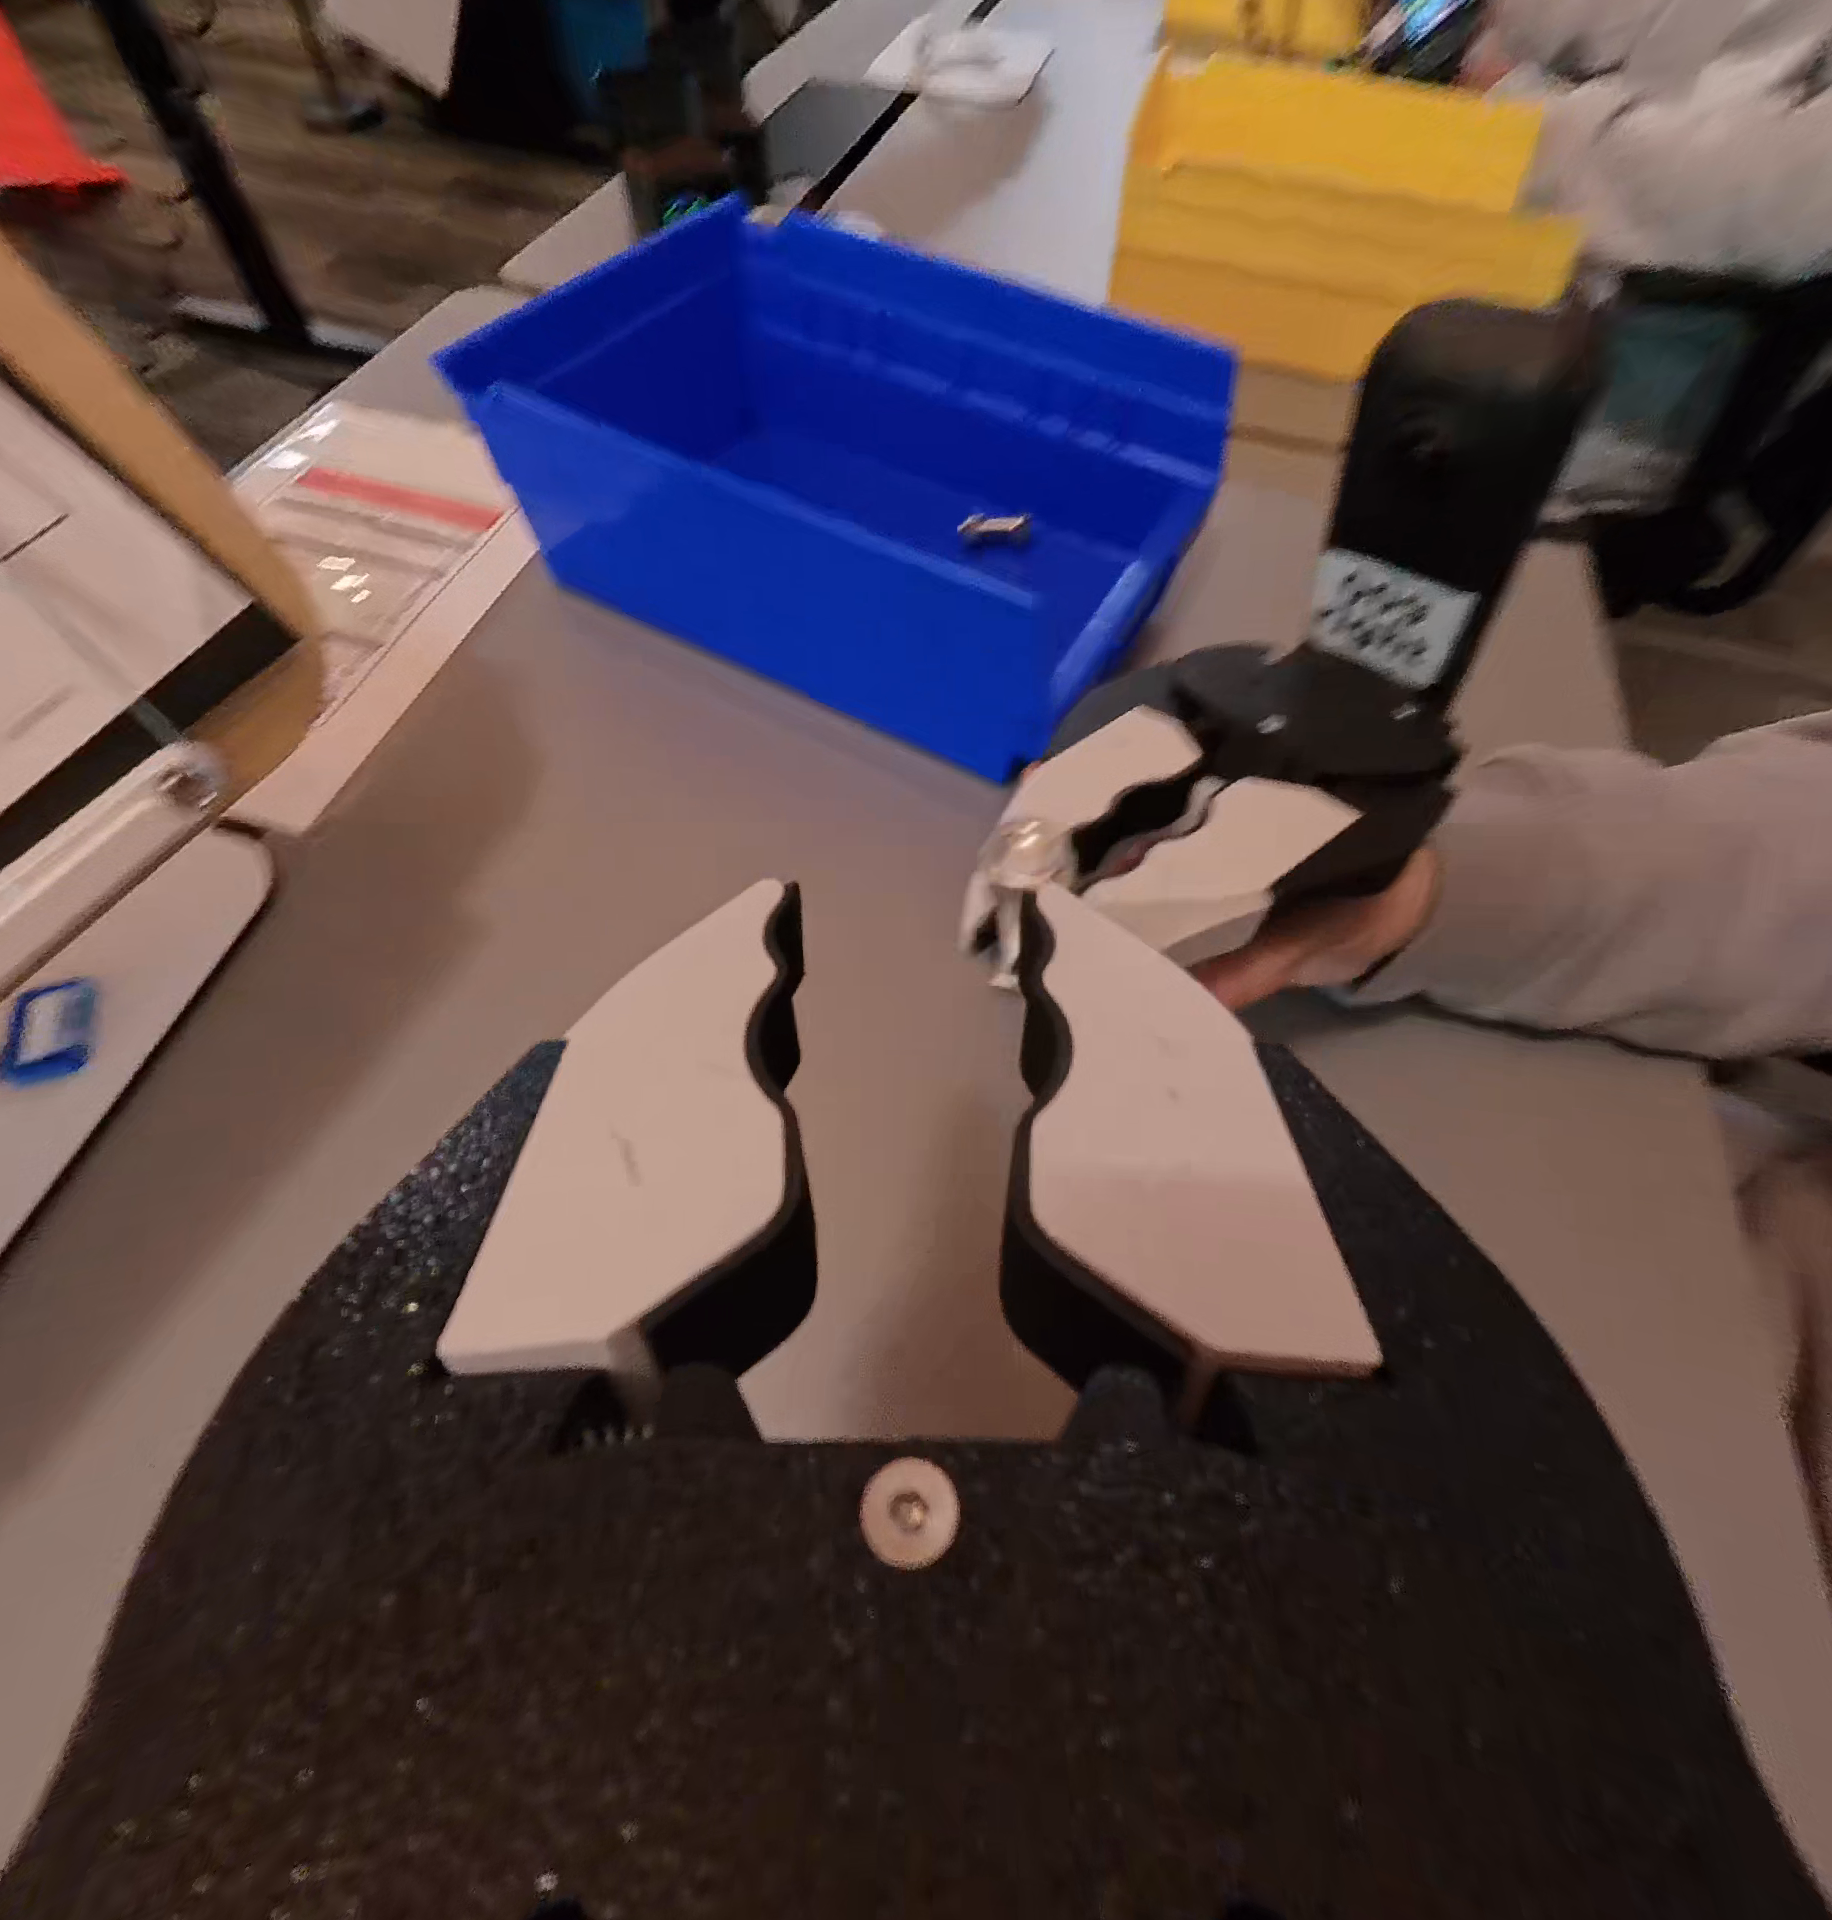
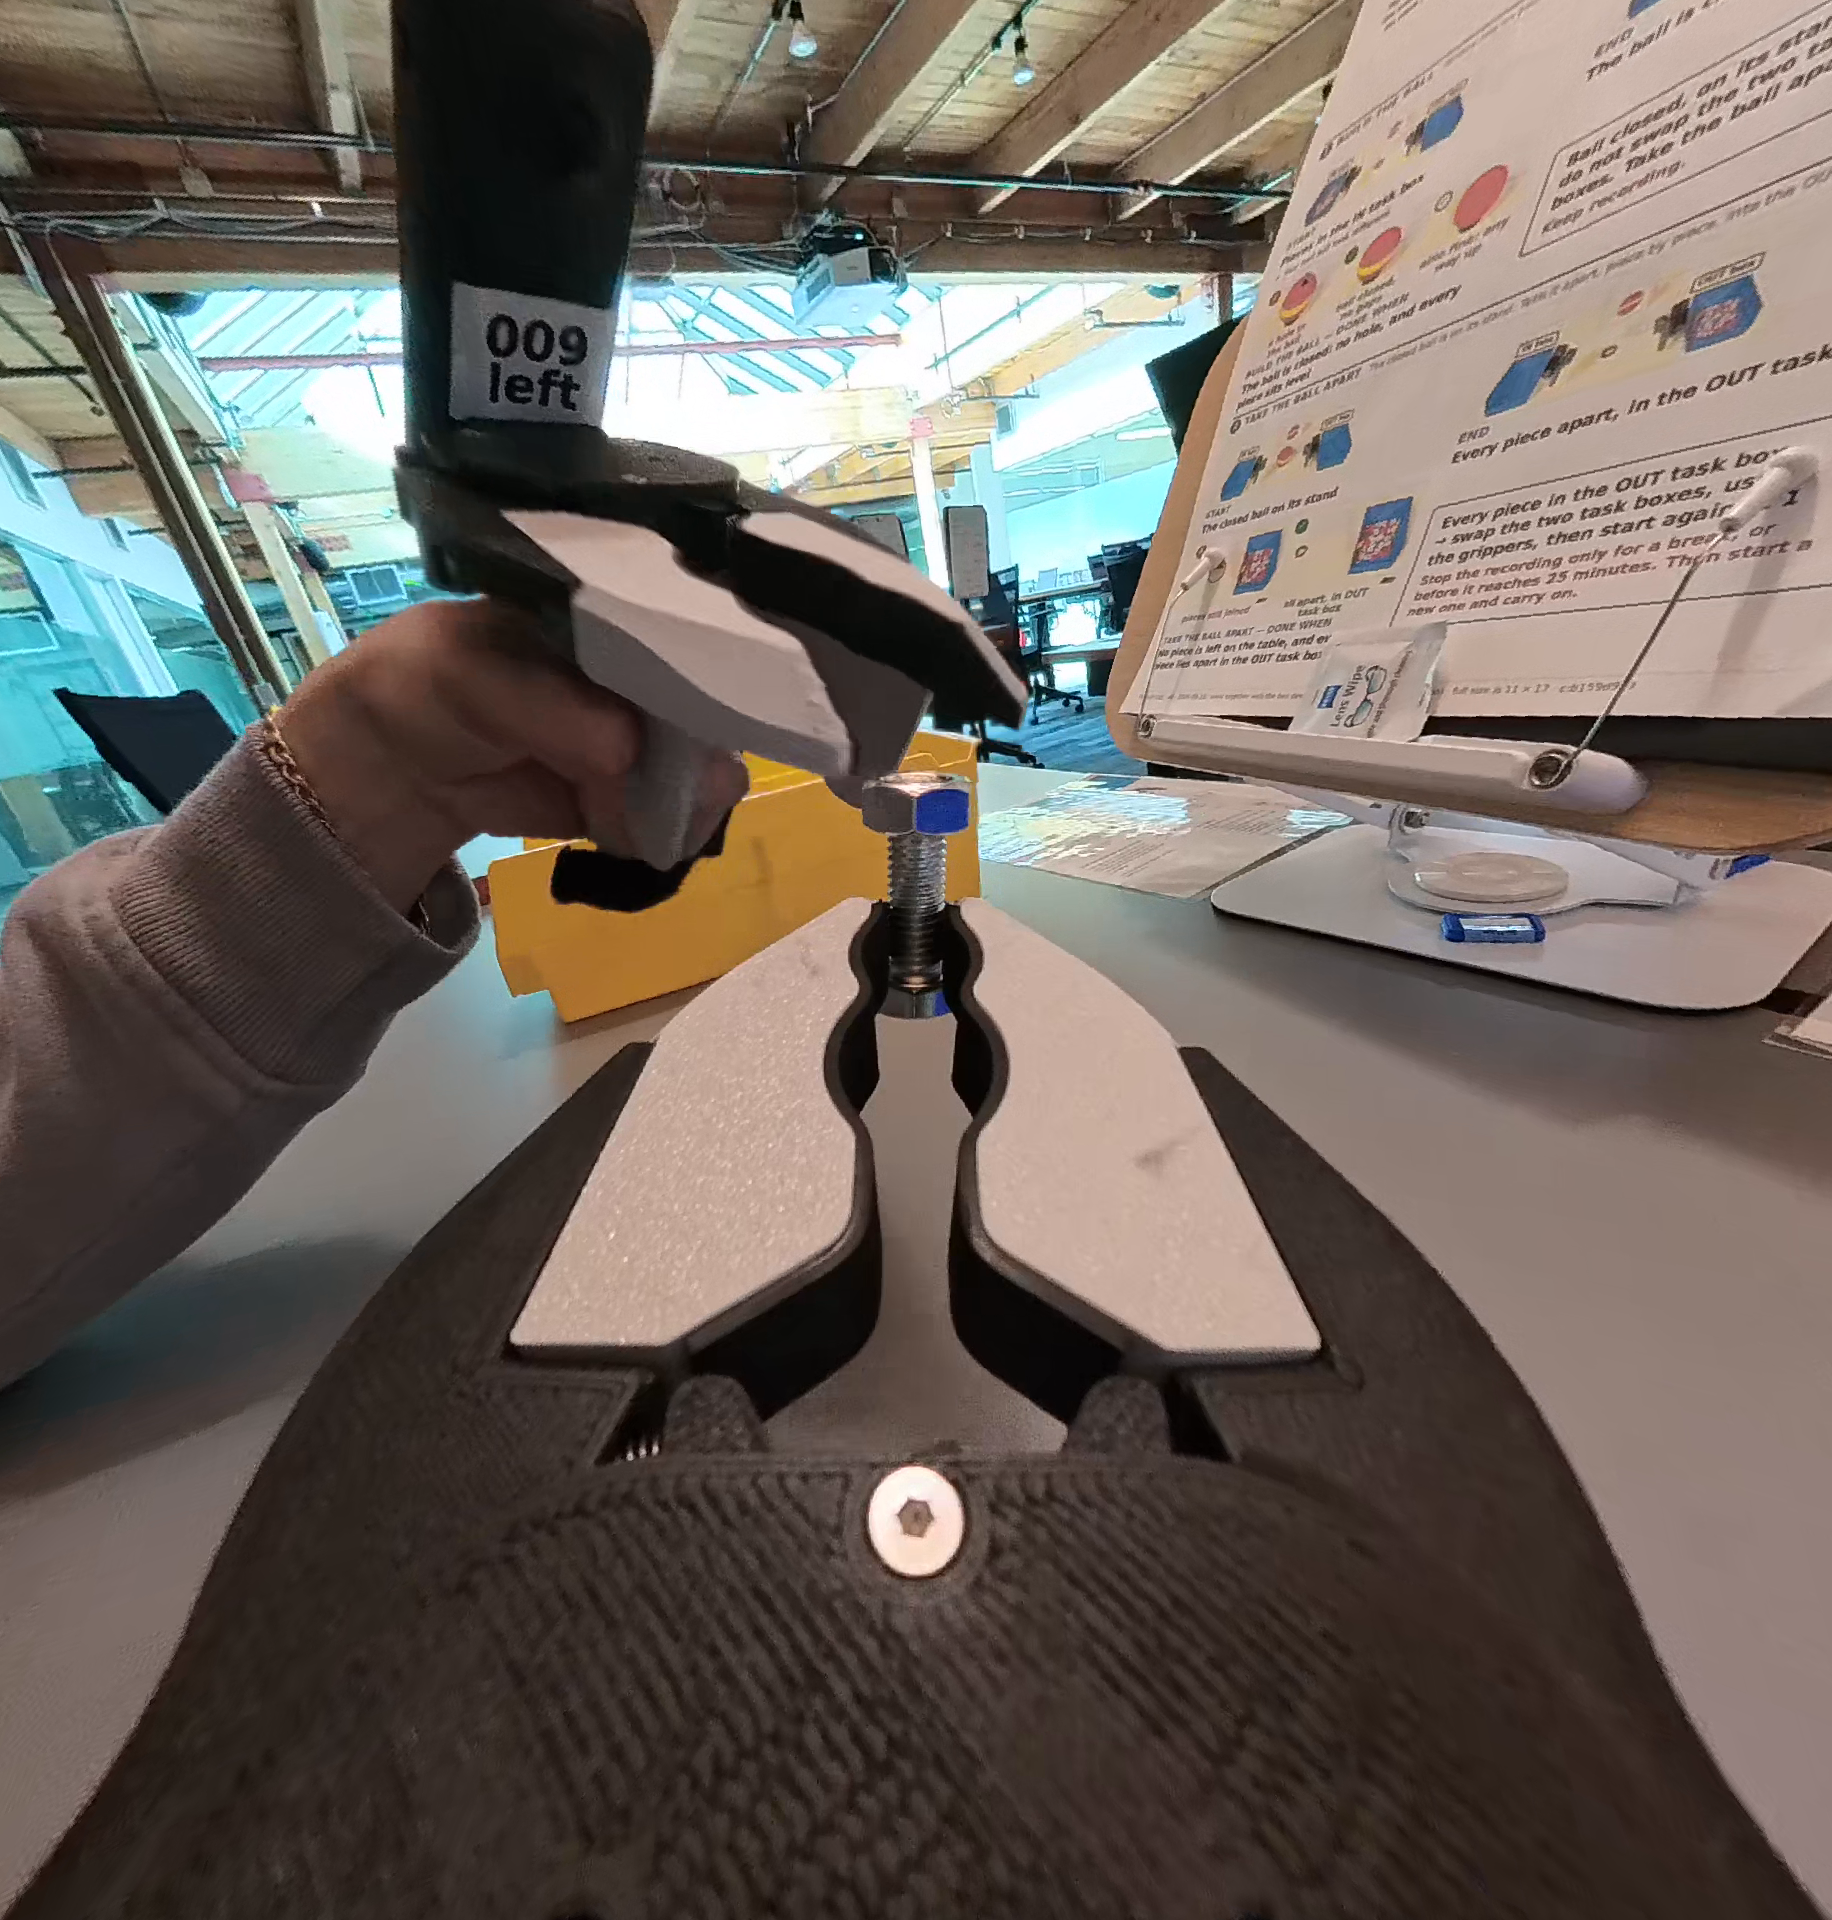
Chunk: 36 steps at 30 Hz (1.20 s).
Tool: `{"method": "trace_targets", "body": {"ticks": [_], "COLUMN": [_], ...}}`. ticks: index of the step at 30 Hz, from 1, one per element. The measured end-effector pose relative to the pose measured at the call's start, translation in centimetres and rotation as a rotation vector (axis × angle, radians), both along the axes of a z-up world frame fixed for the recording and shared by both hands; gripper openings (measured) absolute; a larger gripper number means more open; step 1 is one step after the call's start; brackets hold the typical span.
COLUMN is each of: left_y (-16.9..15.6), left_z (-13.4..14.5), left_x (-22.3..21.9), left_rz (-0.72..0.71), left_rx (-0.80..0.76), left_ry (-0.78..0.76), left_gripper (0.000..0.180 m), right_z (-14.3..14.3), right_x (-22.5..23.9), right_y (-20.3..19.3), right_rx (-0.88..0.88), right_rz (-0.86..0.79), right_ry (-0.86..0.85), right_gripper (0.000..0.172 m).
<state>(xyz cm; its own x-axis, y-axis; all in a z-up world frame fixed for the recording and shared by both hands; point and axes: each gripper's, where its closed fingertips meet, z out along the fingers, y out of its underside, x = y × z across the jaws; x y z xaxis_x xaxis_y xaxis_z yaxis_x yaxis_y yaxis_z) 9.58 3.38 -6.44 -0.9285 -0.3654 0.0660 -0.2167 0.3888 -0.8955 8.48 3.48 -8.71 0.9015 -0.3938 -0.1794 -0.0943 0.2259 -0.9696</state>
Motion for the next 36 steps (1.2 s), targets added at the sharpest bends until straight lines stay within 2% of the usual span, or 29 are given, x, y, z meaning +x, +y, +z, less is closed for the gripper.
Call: {"method": "trace_targets", "body": {"ticks": [3,7,9,10,11,13,16,18,23,25,26,33,35,36], "left_y": [-1.7,-1.1,0.2,1.2,1.9,1.3,-1.0,-1.9,-1.1,0.7,1.4,-2.1,-2.1,-1.9], "left_z": [-0.1,-0.3,-0.5,-0.8,-1.1,-0.7,1.4,1.6,-0.1,-0.8,-1.2,0.8,0.1,-0.1], "left_x": [-0.9,0.0,0.9,1.9,2.5,1.8,-0.3,-0.8,0.6,2.3,2.9,-0.1,0.3,0.7], "left_rz": [-0.055,-0.006,0.056,0.125,0.169,0.119,-0.015,-0.044,0.039,0.16,0.205,0.013,0.036,0.057], "left_rx": [-0.022,-0.034,-0.012,0.025,0.054,0.021,-0.139,-0.168,-0.098,-0.018,0.022,-0.118,-0.084,-0.076], "left_ry": [0.016,0.051,0.05,0.027,0.007,0.025,0.062,0.085,0.126,0.076,0.048,0.071,0.067,0.072], "left_gripper": [0.042,0.045,0.044,0.032,0.034,0.038,0.042,0.042,0.048,0.035,0.038,0.049,0.05,0.056], "right_z": [0.1,0.6,0.6,0.8,0.9,0.9,0.7,0.9,1.1,1.4,1.4,1.3,1.6,1.6], "right_x": [-0.2,-0.1,0.1,0.1,0.1,0.2,0.1,0.0,0.2,0.2,0.3,0.3,0.0,0.1], "right_y": [0.2,-0.2,-0.6,-0.7,-0.8,-0.8,-0.7,-0.7,-1.0,-1.3,-1.4,-1.2,-1.3,-1.3], "right_rx": [0.007,0.027,0.029,0.038,0.044,0.043,0.043,0.051,0.073,0.096,0.095,0.096,0.112,0.112], "right_rz": [0.01,-0.005,-0.018,-0.014,-0.015,-0.016,-0.011,-0.011,-0.02,-0.018,-0.02,-0.017,-0.006,-0.009], "right_ry": [0.002,-0.003,0.001,-0.002,0.0,0.001,0.004,0.002,0.011,0.012,0.013,0.024,0.019,0.027], "right_gripper": [0.009,0.009,0.009,0.009,0.009,0.009,0.009,0.009,0.009,0.009,0.009,0.009,0.009,0.009]}}
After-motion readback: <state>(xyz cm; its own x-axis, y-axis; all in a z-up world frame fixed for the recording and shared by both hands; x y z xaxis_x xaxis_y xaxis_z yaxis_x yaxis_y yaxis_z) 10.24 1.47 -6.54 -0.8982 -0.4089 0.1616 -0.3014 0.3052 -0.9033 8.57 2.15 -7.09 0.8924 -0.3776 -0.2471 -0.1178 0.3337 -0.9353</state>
